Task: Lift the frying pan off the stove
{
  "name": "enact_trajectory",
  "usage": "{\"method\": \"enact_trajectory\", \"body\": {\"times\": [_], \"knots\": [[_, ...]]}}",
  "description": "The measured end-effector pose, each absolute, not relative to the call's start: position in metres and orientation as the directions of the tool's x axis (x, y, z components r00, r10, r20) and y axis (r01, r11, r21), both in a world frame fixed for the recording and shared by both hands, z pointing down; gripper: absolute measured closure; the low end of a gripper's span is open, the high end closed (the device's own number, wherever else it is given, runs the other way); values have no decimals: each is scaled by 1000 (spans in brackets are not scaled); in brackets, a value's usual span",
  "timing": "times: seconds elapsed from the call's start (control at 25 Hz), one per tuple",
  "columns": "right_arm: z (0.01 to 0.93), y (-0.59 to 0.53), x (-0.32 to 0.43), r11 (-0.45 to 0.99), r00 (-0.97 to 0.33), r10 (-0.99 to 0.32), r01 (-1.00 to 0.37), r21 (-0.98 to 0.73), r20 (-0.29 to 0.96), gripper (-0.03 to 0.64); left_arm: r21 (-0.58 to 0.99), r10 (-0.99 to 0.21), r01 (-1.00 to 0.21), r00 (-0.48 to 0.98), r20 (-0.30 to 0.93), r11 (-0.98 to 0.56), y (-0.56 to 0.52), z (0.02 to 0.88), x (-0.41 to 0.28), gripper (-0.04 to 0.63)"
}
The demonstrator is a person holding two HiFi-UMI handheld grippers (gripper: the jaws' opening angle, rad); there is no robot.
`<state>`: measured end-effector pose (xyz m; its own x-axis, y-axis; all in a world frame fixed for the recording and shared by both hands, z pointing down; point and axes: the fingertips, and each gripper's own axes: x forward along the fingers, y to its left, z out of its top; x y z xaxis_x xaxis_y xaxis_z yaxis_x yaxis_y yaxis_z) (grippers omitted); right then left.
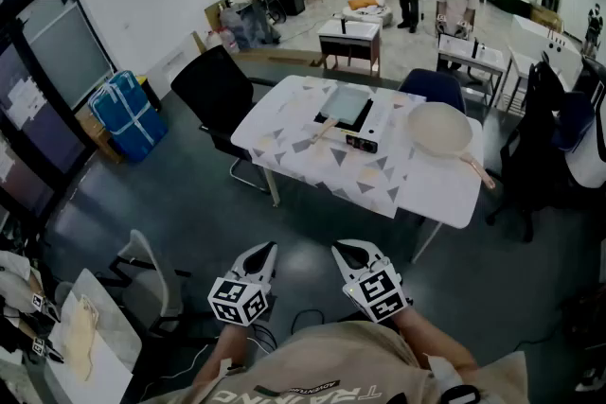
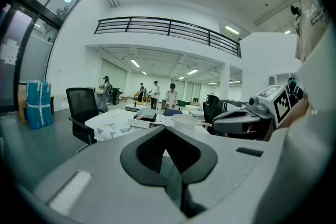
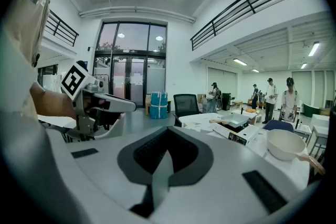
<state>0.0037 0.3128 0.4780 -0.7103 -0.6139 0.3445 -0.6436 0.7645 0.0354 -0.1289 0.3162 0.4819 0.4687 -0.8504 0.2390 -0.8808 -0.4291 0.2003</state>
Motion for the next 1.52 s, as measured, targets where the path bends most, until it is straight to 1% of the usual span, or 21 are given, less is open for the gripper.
{"method": "enact_trajectory", "body": {"times": [0.2,0.56,0.84,1.04,1.24,1.4,1.52], "knots": [[473,303,-28,730,-693,-663,-683,39,283,620,146,-834,-868,497,240,-475,287,476,-160,603],[475,295,-38,729,-679,-663,-681,67,315,620,219,-831,-867,494,256,-447,277,502,-177,603],[505,266,-43,722,-674,-646,-692,2,358,620,267,-801,-847,525,287,-459,247,525,-170,603],[513,216,-45,715,-680,-650,-698,-28,339,620,299,-777,-828,554,298,-475,223,533,-162,603],[512,156,-42,727,-699,-640,-685,-44,320,620,231,-760,-825,565,321,-516,175,525,-152,603],[521,118,-33,755,-722,-610,-655,-38,328,620,234,-777,-840,541,322,-489,138,522,-146,603],[530,95,-27,776,-742,-586,-630,-39,325,620,216,-790,-864,503,350,-455,119,528,-145,603]]}}
